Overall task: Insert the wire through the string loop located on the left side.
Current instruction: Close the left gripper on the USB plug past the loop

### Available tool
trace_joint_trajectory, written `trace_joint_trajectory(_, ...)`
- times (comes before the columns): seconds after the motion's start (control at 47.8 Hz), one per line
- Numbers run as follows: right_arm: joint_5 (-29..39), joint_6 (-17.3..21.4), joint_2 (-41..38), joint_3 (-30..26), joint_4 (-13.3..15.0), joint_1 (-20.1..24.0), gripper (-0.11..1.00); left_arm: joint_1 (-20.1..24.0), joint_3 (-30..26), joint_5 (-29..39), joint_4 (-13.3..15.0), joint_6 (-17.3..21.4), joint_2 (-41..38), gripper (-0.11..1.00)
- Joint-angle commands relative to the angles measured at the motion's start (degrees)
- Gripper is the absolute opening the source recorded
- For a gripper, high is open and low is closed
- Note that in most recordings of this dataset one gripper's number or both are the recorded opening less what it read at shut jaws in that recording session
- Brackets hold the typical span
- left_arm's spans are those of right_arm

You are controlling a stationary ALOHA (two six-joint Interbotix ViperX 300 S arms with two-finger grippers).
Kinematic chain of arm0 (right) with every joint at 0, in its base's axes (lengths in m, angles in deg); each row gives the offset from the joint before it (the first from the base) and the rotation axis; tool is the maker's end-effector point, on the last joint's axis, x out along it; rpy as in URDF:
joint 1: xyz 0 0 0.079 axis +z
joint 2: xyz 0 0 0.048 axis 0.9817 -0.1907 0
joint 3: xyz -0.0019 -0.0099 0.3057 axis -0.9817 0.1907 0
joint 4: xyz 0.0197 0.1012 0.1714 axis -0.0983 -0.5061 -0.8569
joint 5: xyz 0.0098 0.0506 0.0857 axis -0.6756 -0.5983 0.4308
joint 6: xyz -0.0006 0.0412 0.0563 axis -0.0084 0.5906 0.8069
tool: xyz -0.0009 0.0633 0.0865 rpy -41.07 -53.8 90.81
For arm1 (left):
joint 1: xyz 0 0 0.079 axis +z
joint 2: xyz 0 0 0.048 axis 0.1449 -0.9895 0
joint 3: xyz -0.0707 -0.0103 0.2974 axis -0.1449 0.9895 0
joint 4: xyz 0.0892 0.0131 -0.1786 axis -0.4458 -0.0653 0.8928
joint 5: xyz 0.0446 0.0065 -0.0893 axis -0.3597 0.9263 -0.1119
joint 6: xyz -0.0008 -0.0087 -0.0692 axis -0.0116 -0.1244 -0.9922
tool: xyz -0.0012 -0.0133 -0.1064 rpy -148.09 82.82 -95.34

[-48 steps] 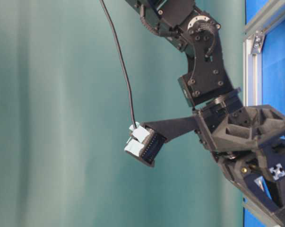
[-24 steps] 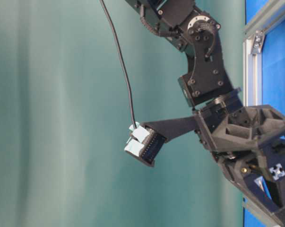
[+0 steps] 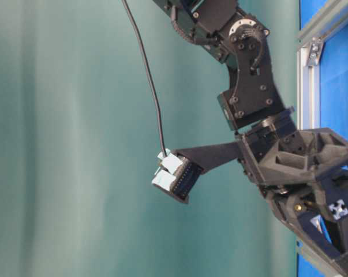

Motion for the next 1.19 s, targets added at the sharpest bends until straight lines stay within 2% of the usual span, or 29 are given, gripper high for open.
trace_joint_trajectory(0.0,-0.35,0.09,1.23,-0.79,0.09,-0.09,0.0,0.35,-1.49,-0.18,-0.09,0.0,-1.05,0.88)
trace_joint_trajectory(1.172,-0.35,0.09,1.23,-0.79,0.09,-0.09,0.0,0.62,-1.14,-0.18,-0.09,-0.26,-0.7,0.87)
